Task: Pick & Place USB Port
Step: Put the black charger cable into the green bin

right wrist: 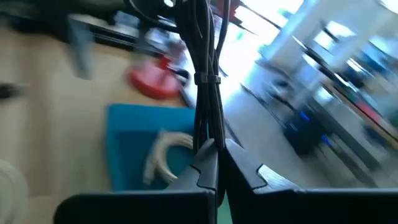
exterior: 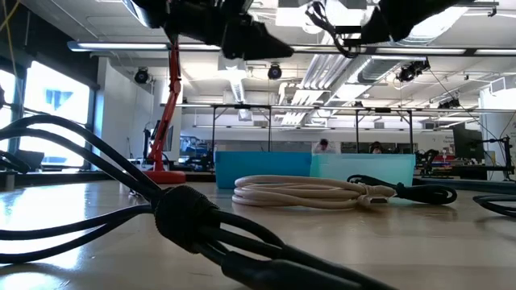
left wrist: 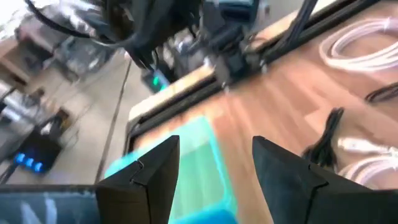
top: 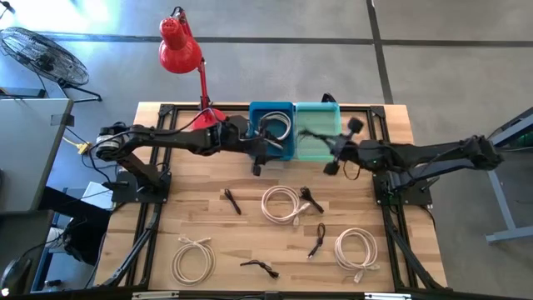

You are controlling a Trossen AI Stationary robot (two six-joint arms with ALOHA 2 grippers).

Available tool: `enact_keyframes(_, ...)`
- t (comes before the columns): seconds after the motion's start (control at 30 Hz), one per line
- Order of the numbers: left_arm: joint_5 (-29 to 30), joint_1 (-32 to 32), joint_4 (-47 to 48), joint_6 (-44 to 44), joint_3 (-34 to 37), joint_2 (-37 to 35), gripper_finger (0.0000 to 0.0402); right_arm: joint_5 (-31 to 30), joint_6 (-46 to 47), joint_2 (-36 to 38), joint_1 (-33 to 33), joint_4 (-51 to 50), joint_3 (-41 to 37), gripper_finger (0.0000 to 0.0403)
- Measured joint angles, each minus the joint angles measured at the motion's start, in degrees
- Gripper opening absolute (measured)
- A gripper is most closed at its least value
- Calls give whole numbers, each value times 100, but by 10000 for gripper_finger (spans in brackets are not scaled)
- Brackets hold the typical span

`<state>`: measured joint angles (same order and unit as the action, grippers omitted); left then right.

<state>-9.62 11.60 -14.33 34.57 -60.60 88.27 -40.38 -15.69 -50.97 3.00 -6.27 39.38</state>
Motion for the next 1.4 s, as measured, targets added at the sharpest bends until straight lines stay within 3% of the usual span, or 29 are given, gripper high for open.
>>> enact_keyframes(0.2,772,0,648,-9,-21,-226,197,67,894,200,-614,-735,0,1)
enact_keyframes(0.47,1092,0,1159,-11,-17,-527,198,1012,1187,-167,-1889,-988,0,0)
enact_keyframes(0.8,1268,0,1698,-37,-6,-701,198,2411,1421,-1159,-3453,-1015,0,0)
enact_keyframes(1.1,1353,0,1928,-46,-15,-940,198,3043,1342,-2174,-4126,-701,0,0)
enact_keyframes(1.4,1564,-13,2485,-93,-8,-1313,198,3219,1177,-2859,-4531,-247,0,0)
